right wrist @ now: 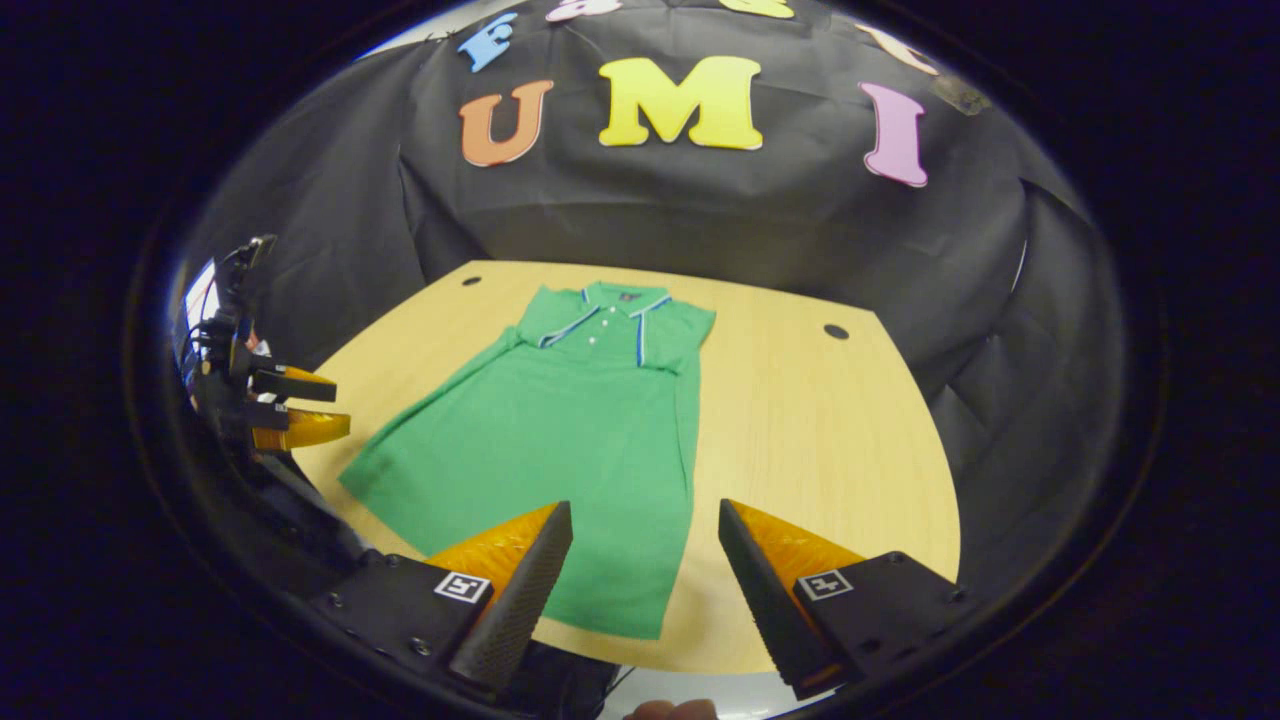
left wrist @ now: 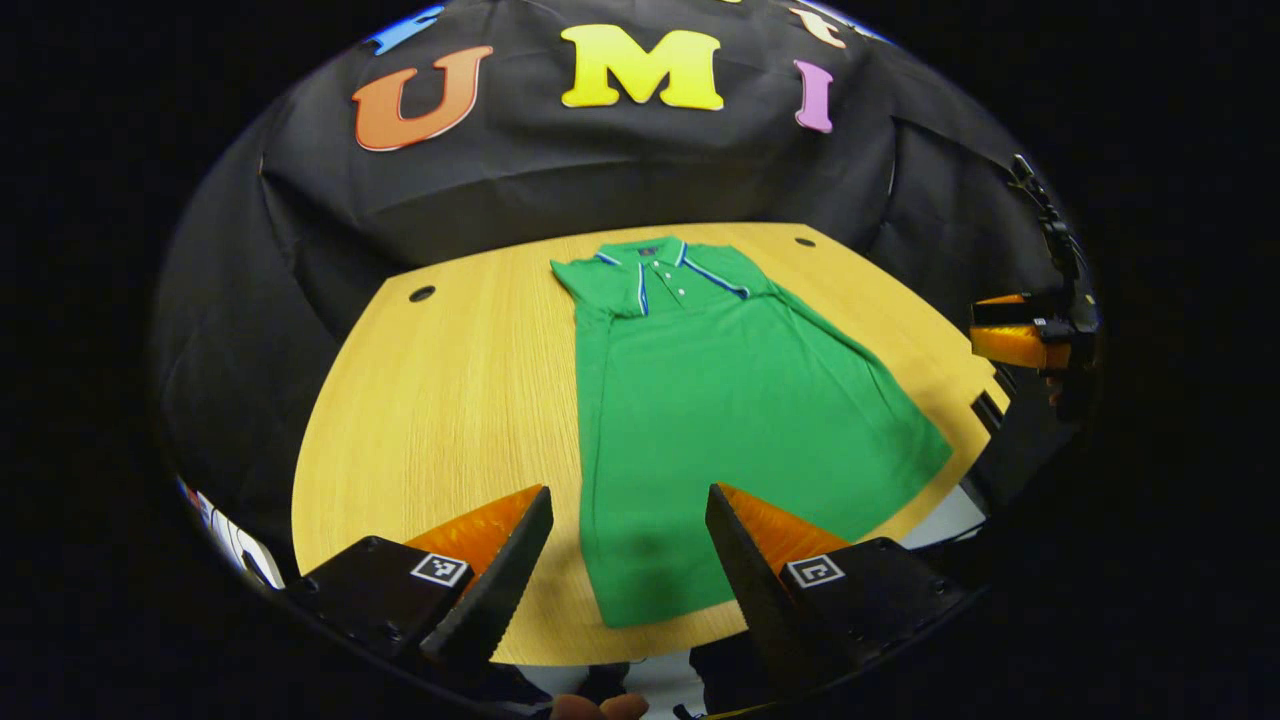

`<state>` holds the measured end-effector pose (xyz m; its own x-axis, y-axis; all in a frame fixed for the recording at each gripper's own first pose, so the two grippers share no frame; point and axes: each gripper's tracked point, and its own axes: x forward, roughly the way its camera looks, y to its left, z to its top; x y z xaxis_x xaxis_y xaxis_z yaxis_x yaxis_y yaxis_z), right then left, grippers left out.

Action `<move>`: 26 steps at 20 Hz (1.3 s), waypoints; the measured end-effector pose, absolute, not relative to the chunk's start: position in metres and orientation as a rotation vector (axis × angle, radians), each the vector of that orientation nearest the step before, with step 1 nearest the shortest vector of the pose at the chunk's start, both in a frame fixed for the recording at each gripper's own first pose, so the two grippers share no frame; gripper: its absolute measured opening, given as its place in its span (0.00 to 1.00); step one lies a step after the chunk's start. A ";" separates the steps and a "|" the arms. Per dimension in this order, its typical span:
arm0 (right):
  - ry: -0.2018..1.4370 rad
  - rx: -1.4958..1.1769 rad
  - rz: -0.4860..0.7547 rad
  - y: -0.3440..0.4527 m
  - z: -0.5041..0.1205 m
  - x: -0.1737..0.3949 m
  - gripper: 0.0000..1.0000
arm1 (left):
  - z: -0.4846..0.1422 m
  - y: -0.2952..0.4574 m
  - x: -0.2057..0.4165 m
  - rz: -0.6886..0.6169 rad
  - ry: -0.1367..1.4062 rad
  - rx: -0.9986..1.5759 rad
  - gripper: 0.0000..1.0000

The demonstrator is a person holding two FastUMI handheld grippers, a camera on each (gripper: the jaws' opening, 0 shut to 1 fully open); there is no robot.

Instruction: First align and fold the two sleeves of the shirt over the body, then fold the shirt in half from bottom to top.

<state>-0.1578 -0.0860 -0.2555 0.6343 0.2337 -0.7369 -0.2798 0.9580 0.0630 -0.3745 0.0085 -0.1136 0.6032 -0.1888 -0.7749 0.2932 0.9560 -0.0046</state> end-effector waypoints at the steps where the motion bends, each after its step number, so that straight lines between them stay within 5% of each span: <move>1: 0.857 -0.070 0.296 -0.090 -0.265 -0.166 0.95 | -0.123 0.012 -0.383 -0.284 0.914 0.130 1.00; 10: 1.050 -0.127 0.320 -0.100 -0.341 -0.216 0.93 | -0.172 0.028 -0.420 -0.206 1.060 0.070 1.00; 24: 1.121 -0.132 0.343 -0.080 -0.379 -0.214 0.95 | -0.186 0.024 -0.426 -0.195 1.109 0.092 1.00; 26: 1.121 -0.145 0.372 -0.074 -0.380 -0.209 0.82 | -0.187 0.024 -0.422 -0.188 1.106 0.084 0.99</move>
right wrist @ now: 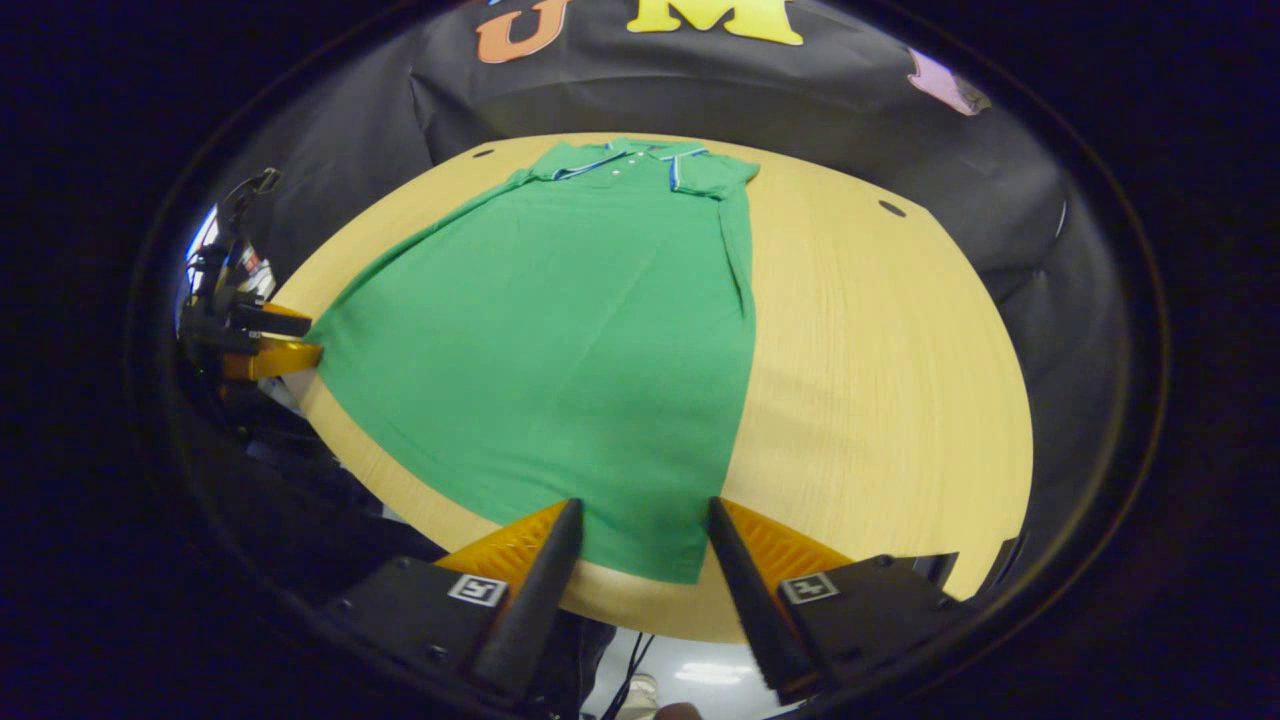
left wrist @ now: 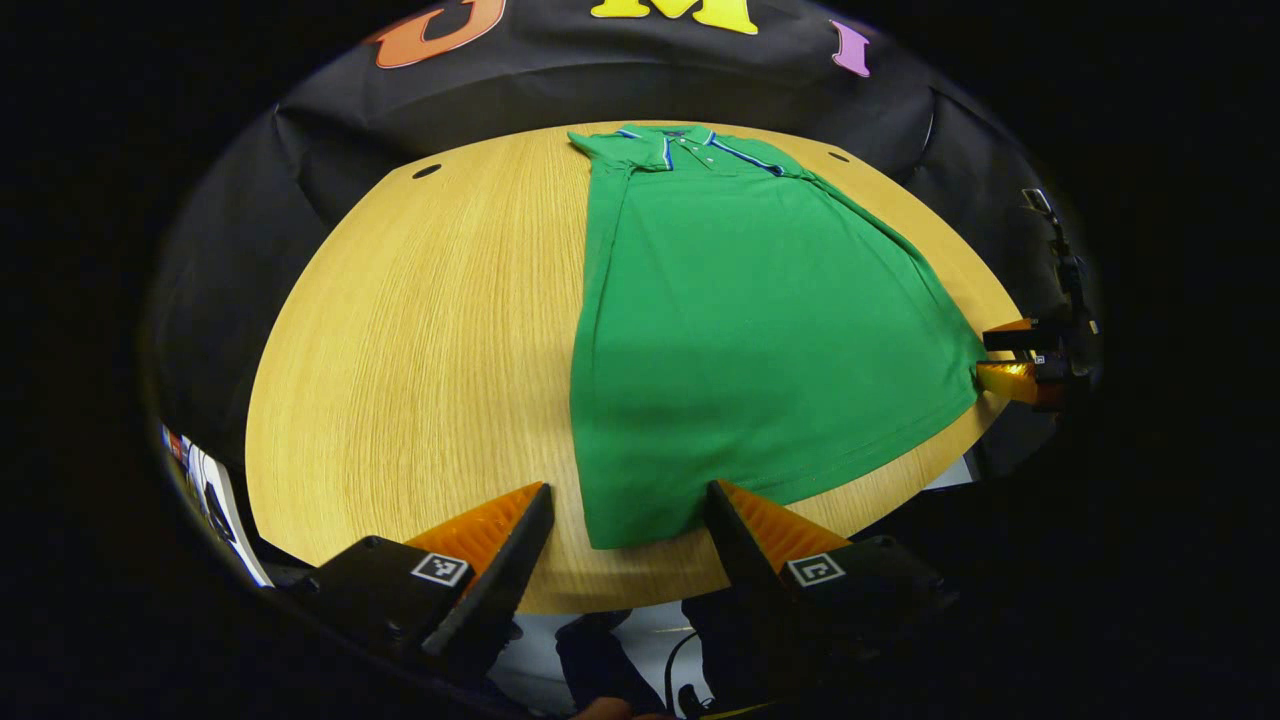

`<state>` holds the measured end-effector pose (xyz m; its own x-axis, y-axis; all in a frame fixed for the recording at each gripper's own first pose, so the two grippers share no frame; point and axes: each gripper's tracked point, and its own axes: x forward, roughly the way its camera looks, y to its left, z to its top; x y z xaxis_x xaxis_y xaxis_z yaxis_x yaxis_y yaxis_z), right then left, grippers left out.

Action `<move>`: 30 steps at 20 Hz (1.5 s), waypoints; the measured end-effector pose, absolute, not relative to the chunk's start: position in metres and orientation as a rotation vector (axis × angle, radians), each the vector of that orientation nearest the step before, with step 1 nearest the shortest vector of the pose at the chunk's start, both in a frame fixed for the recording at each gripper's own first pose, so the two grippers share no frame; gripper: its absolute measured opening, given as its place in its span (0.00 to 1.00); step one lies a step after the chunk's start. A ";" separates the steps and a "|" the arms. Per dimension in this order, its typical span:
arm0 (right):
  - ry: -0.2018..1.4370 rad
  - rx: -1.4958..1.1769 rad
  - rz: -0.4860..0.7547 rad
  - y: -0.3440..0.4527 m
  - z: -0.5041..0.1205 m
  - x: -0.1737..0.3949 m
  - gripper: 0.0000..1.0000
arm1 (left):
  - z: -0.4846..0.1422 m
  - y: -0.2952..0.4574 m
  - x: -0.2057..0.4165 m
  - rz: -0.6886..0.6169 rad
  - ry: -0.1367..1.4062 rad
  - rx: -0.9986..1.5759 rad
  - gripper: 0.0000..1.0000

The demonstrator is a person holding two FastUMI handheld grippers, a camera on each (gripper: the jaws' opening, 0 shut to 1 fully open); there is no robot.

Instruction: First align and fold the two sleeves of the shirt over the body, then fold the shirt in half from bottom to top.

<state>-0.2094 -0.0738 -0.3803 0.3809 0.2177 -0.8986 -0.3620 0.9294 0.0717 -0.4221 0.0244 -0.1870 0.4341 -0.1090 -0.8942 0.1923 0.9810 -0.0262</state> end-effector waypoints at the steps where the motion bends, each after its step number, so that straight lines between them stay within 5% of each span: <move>1: 1.124 -0.154 0.393 -0.070 -0.382 -0.210 0.72 | -0.187 0.023 -0.418 -0.186 1.093 0.078 0.94; 3: 1.119 -0.178 0.419 -0.066 -0.382 -0.209 0.29 | -0.189 0.014 -0.412 -0.201 1.080 0.068 0.54; 4: 1.122 -0.180 0.434 -0.063 -0.380 -0.209 0.07 | -0.189 0.008 -0.412 -0.223 1.077 0.061 0.44; 5: 1.124 -0.170 0.436 -0.062 -0.383 -0.210 0.04 | -0.189 0.005 -0.412 -0.236 1.078 0.060 0.10; 18: 1.050 -0.013 0.403 -0.072 -0.320 -0.158 0.01 | -0.125 -0.008 -0.362 -0.318 0.944 -0.002 0.06; 30: 0.850 0.091 0.365 -0.073 -0.232 -0.042 0.03 | -0.046 -0.011 -0.259 -0.317 0.747 -0.013 0.05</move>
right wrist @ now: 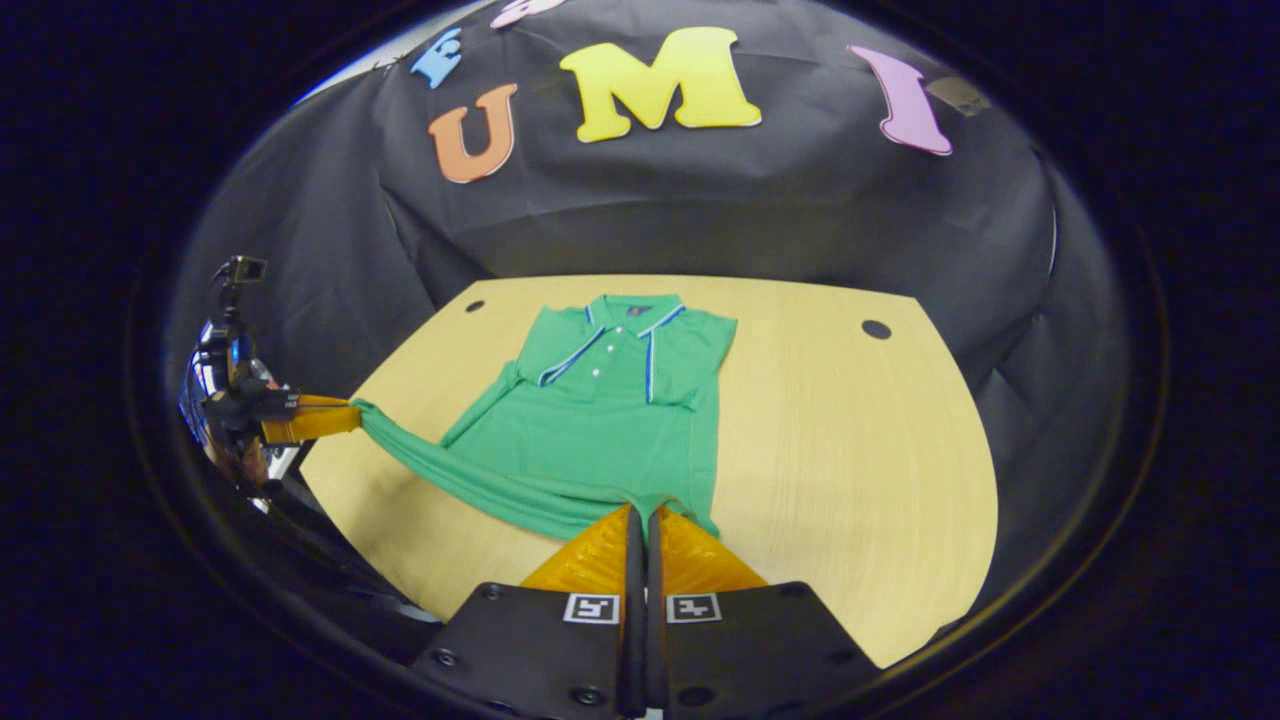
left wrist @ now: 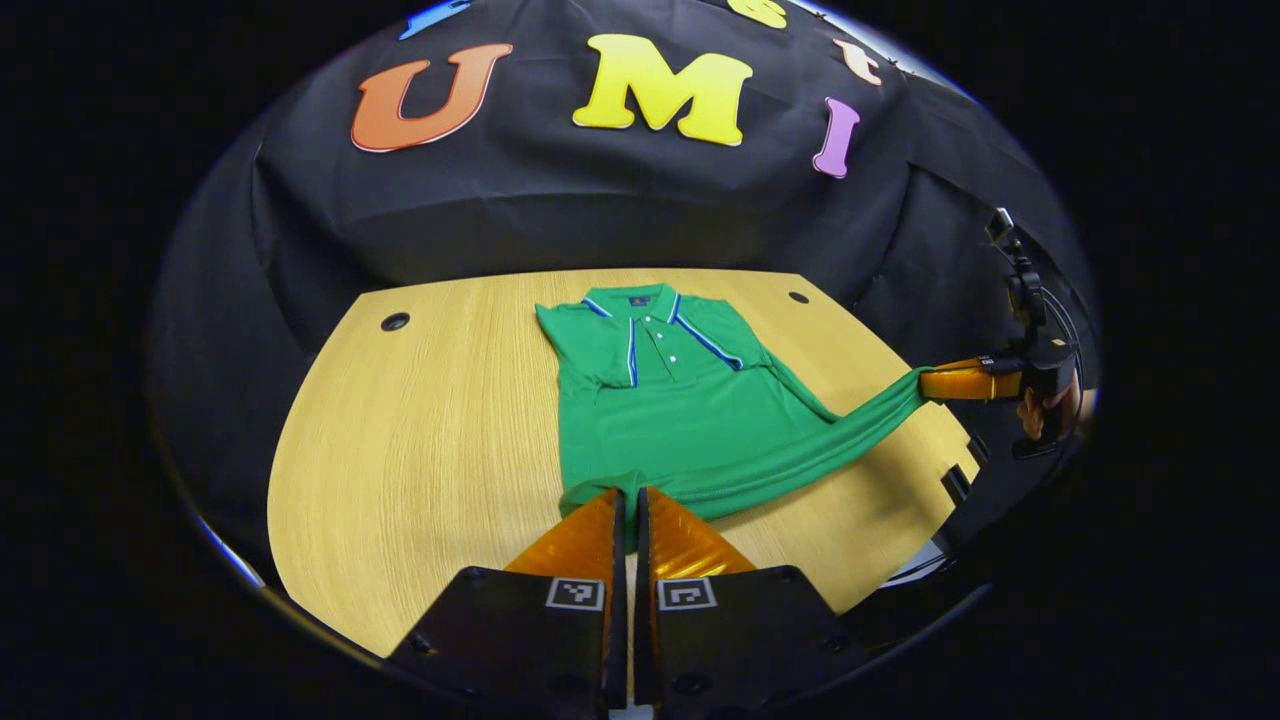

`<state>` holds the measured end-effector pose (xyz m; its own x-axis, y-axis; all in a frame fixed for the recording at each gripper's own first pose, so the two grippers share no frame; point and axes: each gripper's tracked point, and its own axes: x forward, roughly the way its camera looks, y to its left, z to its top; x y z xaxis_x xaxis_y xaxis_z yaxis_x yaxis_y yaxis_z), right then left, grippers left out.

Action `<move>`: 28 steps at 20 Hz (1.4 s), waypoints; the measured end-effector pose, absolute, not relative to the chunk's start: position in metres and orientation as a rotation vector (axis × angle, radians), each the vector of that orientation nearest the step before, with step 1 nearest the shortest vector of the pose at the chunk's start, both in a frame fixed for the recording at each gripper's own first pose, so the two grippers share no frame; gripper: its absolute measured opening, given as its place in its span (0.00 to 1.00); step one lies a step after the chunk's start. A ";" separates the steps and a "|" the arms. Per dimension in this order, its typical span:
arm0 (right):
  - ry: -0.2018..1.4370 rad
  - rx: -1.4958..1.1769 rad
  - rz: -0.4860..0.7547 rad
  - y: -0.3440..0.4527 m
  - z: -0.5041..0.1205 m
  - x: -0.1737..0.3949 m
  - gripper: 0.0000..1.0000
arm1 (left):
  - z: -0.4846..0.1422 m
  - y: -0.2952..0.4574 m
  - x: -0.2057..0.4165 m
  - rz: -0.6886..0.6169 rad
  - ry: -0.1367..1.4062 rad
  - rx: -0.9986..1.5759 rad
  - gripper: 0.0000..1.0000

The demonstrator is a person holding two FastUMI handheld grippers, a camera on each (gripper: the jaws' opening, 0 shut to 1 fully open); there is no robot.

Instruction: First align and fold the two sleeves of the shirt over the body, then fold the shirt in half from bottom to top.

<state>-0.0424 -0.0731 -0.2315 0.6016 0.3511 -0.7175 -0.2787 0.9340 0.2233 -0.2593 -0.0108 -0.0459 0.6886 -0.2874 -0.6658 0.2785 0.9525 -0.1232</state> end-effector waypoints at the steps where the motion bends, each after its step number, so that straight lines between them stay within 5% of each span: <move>1: 0.837 0.094 0.363 -0.073 -0.227 -0.033 0.01 | -0.043 -0.010 -0.250 -0.314 0.736 -0.013 0.05; 16: 0.729 0.087 0.311 -0.073 -0.197 0.111 0.02 | 0.010 -0.012 -0.106 -0.321 0.585 -0.053 0.06; 28: 0.698 0.060 0.295 -0.059 -0.238 0.230 0.00 | -0.025 -0.006 0.003 -0.265 0.578 -0.088 0.05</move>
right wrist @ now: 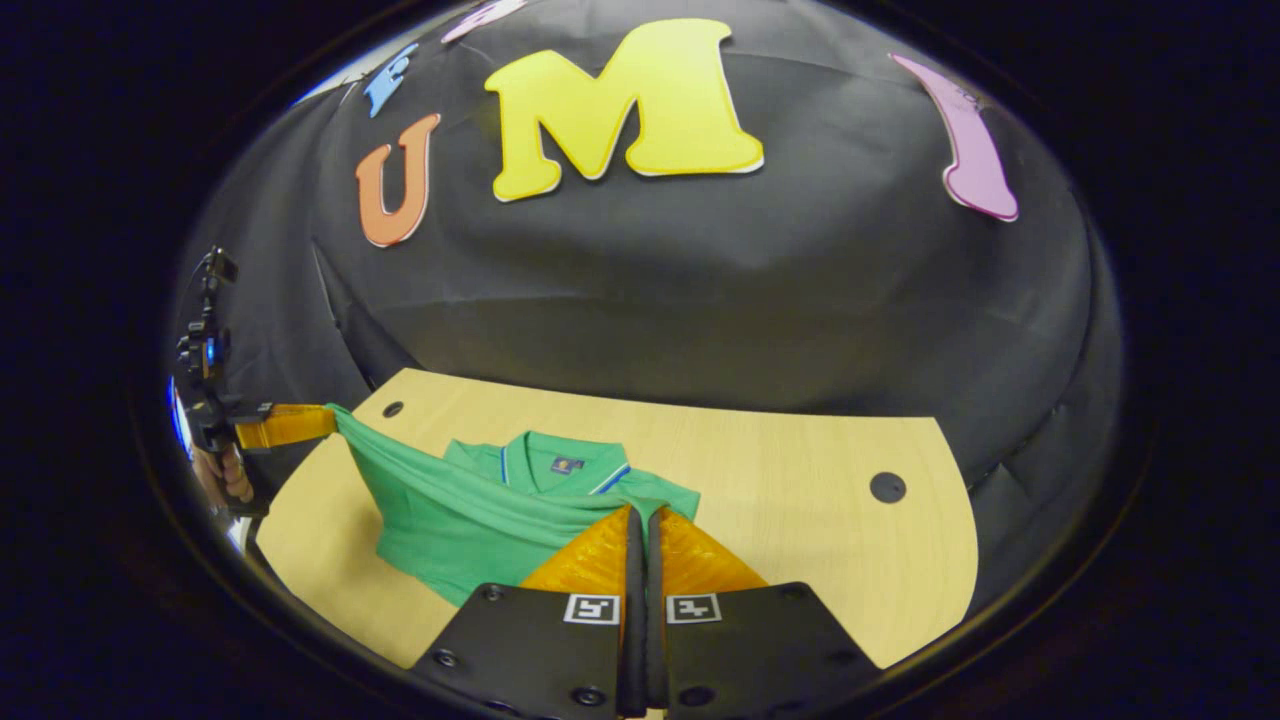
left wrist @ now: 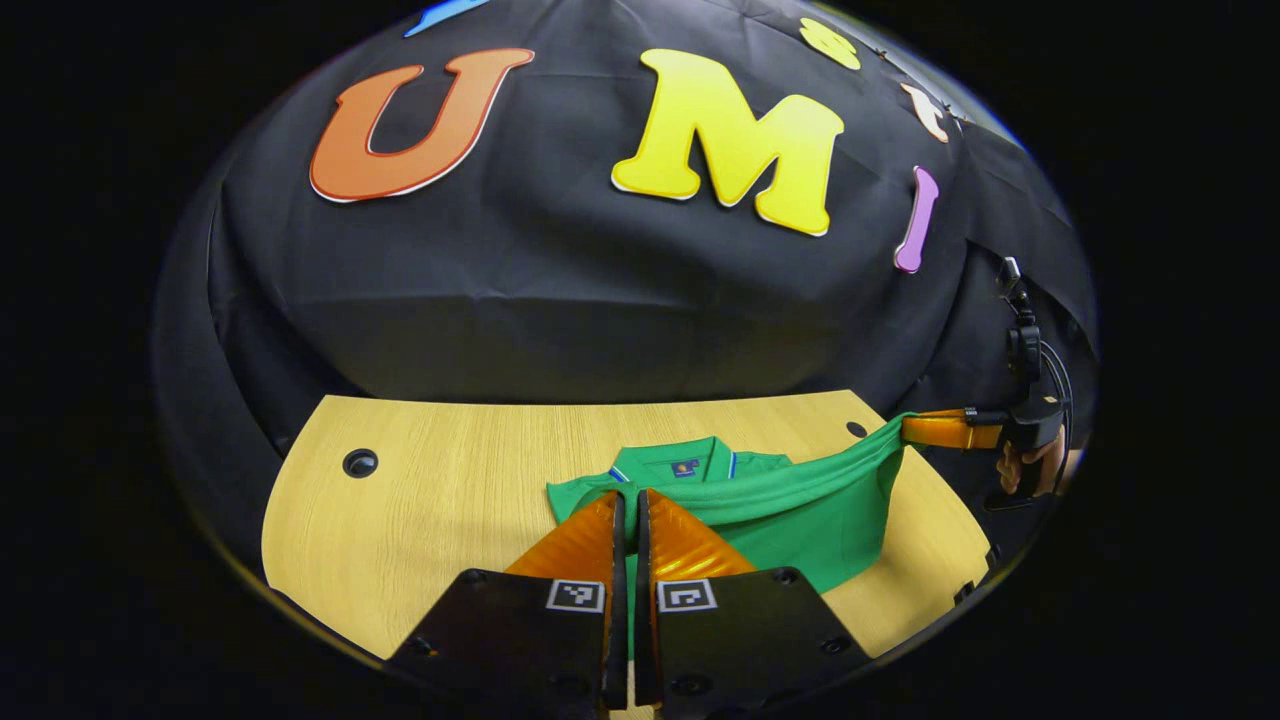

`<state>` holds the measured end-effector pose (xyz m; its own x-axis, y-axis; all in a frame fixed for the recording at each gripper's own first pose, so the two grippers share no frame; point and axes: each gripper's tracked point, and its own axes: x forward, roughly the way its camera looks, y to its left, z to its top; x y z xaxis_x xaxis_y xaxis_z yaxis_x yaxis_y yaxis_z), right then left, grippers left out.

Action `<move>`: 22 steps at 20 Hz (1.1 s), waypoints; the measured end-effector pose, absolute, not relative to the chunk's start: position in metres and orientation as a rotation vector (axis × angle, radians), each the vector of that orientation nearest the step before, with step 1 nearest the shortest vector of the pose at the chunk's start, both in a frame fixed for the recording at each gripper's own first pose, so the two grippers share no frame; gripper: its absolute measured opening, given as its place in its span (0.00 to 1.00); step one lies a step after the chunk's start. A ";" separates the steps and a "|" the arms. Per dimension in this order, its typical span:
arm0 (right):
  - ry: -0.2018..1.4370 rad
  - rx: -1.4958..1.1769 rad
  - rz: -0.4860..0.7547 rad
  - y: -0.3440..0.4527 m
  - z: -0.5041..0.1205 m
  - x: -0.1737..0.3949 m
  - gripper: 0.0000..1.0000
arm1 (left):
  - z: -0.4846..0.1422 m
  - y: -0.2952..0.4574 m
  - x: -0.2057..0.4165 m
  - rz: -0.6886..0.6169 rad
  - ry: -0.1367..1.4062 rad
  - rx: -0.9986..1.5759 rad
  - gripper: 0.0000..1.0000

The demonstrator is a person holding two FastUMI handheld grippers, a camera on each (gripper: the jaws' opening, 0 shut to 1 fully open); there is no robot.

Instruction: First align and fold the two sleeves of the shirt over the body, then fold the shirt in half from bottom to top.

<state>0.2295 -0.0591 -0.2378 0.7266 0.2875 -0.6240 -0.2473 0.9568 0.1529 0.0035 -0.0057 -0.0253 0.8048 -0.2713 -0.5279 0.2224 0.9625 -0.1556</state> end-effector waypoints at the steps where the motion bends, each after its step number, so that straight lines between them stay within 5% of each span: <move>1: 0.700 0.059 0.290 -0.057 -0.244 0.238 0.00 | -0.030 -0.002 0.011 -0.257 0.575 -0.085 0.05; 4: 0.697 0.020 0.277 -0.053 -0.263 0.257 0.05 | -0.049 0.007 0.034 -0.236 0.580 -0.068 0.12; 5: 0.693 0.016 0.274 -0.050 -0.269 0.264 0.02 | -0.057 0.010 0.039 -0.232 0.584 -0.059 0.05; 15: 0.692 -0.033 0.210 -0.041 -0.334 0.315 0.02 | -0.121 0.017 0.097 -0.117 0.561 -0.010 0.06; 18: 0.711 -0.040 0.179 -0.044 -0.355 0.317 0.22 | -0.145 0.009 0.098 -0.075 0.601 -0.003 0.11; 19: 0.709 -0.036 0.168 -0.045 -0.355 0.316 0.39 | -0.150 0.008 0.093 -0.055 0.621 0.008 0.20; 22: 0.656 -0.020 0.105 -0.051 -0.335 0.311 0.89 | -0.138 0.009 0.085 -0.026 0.602 0.000 0.71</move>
